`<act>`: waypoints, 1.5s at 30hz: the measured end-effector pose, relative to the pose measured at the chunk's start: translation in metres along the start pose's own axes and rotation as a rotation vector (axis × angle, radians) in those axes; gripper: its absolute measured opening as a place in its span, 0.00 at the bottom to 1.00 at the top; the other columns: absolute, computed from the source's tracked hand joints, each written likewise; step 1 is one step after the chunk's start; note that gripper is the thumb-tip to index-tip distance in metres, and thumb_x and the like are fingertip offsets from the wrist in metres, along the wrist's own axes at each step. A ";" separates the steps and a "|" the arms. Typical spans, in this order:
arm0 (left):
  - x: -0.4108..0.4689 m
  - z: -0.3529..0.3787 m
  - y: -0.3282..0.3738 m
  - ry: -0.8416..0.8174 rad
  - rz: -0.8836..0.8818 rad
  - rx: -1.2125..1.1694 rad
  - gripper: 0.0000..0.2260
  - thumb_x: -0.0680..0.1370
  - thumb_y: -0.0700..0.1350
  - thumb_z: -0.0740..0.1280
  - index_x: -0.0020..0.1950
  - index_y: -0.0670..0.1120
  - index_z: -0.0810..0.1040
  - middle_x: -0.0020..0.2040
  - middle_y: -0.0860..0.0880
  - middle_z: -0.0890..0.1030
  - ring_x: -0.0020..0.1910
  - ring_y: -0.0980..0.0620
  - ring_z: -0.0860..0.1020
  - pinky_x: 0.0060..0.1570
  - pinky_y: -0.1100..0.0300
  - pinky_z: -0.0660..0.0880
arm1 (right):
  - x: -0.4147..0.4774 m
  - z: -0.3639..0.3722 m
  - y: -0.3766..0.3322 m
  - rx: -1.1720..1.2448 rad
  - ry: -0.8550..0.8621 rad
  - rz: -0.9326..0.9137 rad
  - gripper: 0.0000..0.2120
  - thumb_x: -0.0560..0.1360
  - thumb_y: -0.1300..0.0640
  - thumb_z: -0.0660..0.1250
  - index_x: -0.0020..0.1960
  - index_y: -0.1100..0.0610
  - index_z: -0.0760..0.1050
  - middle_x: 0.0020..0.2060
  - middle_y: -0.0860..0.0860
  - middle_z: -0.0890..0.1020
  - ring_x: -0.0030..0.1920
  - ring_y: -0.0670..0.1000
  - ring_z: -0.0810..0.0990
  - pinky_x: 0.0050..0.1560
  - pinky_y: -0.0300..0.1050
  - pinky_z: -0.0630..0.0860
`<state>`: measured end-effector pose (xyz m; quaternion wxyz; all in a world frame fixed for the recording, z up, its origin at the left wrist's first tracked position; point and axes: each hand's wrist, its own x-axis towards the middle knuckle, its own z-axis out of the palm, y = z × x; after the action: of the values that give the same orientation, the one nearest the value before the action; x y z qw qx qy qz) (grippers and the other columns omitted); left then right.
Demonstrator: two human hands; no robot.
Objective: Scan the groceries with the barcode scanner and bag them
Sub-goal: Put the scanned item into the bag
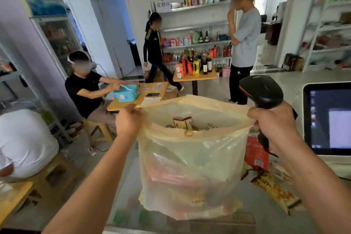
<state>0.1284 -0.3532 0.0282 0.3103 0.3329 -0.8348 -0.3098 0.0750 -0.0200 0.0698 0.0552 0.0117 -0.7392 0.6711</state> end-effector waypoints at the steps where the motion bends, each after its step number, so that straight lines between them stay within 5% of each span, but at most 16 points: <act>1: 0.000 -0.003 -0.002 0.027 -0.010 -0.063 0.14 0.82 0.40 0.61 0.66 0.43 0.78 0.61 0.39 0.80 0.61 0.38 0.76 0.59 0.50 0.73 | -0.004 -0.003 -0.003 0.009 -0.002 -0.009 0.11 0.70 0.67 0.70 0.44 0.52 0.76 0.37 0.53 0.79 0.38 0.52 0.79 0.34 0.42 0.72; 5: -0.005 -0.004 -0.019 0.052 0.021 -0.269 0.11 0.81 0.41 0.61 0.59 0.44 0.80 0.52 0.47 0.81 0.55 0.44 0.78 0.57 0.48 0.76 | -0.021 -0.009 0.012 -0.018 -0.027 0.018 0.07 0.71 0.64 0.70 0.45 0.54 0.76 0.32 0.55 0.77 0.33 0.52 0.76 0.38 0.45 0.73; 9: -0.028 0.007 -0.046 -0.162 0.055 -0.165 0.07 0.82 0.39 0.61 0.46 0.45 0.76 0.39 0.50 0.77 0.43 0.48 0.76 0.44 0.54 0.72 | -0.032 -0.006 0.051 -0.088 -0.051 0.101 0.06 0.70 0.65 0.70 0.41 0.55 0.77 0.30 0.59 0.76 0.29 0.54 0.74 0.35 0.47 0.72; 19: -0.032 0.030 -0.071 -0.360 0.102 0.103 0.06 0.82 0.45 0.63 0.54 0.49 0.79 0.46 0.49 0.81 0.50 0.45 0.81 0.50 0.49 0.79 | -0.018 0.007 0.085 -0.146 -0.151 0.137 0.04 0.69 0.66 0.69 0.41 0.59 0.76 0.27 0.56 0.75 0.26 0.51 0.72 0.31 0.44 0.70; 21: -0.034 0.034 -0.065 -0.341 0.225 0.201 0.10 0.79 0.44 0.65 0.60 0.51 0.77 0.55 0.49 0.81 0.57 0.45 0.79 0.55 0.46 0.78 | -0.015 0.010 0.087 -0.154 -0.151 0.131 0.04 0.68 0.65 0.69 0.42 0.59 0.77 0.28 0.54 0.76 0.29 0.52 0.74 0.35 0.45 0.71; 24: -0.045 0.041 -0.038 -0.226 0.665 0.120 0.16 0.76 0.44 0.67 0.64 0.50 0.77 0.66 0.51 0.77 0.65 0.49 0.74 0.65 0.47 0.72 | -0.012 0.015 0.090 -0.156 -0.153 0.130 0.05 0.68 0.64 0.70 0.41 0.57 0.76 0.30 0.53 0.76 0.32 0.54 0.74 0.38 0.45 0.70; 26: -0.056 0.053 -0.014 -0.466 0.833 0.091 0.19 0.80 0.52 0.65 0.71 0.53 0.73 0.72 0.51 0.72 0.72 0.51 0.68 0.73 0.50 0.64 | -0.011 0.017 0.091 -0.157 -0.162 0.115 0.06 0.68 0.65 0.70 0.38 0.56 0.75 0.28 0.53 0.75 0.30 0.53 0.73 0.36 0.44 0.69; 29: -0.069 0.086 -0.001 -0.945 0.693 0.548 0.36 0.78 0.69 0.57 0.81 0.61 0.45 0.82 0.52 0.43 0.80 0.50 0.40 0.77 0.43 0.39 | -0.011 0.018 0.092 -0.169 -0.166 0.102 0.07 0.67 0.66 0.69 0.36 0.56 0.74 0.26 0.53 0.74 0.27 0.52 0.72 0.33 0.44 0.68; 32: -0.073 0.107 -0.007 -1.054 0.632 0.774 0.41 0.77 0.69 0.59 0.79 0.62 0.36 0.80 0.52 0.33 0.78 0.46 0.30 0.74 0.35 0.35 | -0.010 0.019 0.095 -0.179 -0.170 0.099 0.07 0.66 0.66 0.69 0.42 0.57 0.77 0.29 0.52 0.76 0.31 0.52 0.74 0.34 0.44 0.69; 37: -0.074 0.094 0.010 -1.030 0.605 0.515 0.30 0.80 0.67 0.54 0.80 0.62 0.50 0.82 0.54 0.45 0.80 0.50 0.40 0.76 0.38 0.37 | -0.005 0.017 0.101 -0.164 -0.167 0.104 0.09 0.67 0.65 0.70 0.46 0.56 0.77 0.31 0.51 0.77 0.31 0.51 0.75 0.34 0.43 0.70; 41: -0.093 0.063 0.048 -0.948 0.463 0.002 0.29 0.77 0.68 0.58 0.76 0.60 0.65 0.77 0.57 0.65 0.76 0.56 0.61 0.74 0.54 0.59 | 0.002 0.011 0.103 -0.133 -0.195 0.111 0.08 0.66 0.64 0.70 0.42 0.54 0.77 0.29 0.50 0.77 0.30 0.51 0.75 0.33 0.44 0.69; 43: -0.105 0.056 0.062 -0.990 0.630 0.235 0.29 0.73 0.68 0.66 0.73 0.62 0.69 0.72 0.62 0.71 0.70 0.60 0.68 0.67 0.58 0.66 | 0.005 0.007 0.106 -0.112 -0.229 0.117 0.09 0.67 0.65 0.71 0.45 0.55 0.78 0.30 0.50 0.78 0.30 0.50 0.76 0.33 0.45 0.70; 45: -0.113 0.064 0.066 -0.824 0.769 0.537 0.20 0.75 0.63 0.69 0.66 0.61 0.77 0.66 0.61 0.78 0.65 0.57 0.74 0.60 0.57 0.71 | 0.009 0.000 0.108 -0.091 -0.256 0.125 0.09 0.68 0.64 0.72 0.47 0.57 0.79 0.29 0.50 0.78 0.29 0.49 0.76 0.32 0.44 0.71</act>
<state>0.1246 -0.2100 0.0018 -0.0424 -0.0722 -0.9948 -0.0583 0.0560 -0.0093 -0.0359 -0.0810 0.0490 -0.7690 0.6322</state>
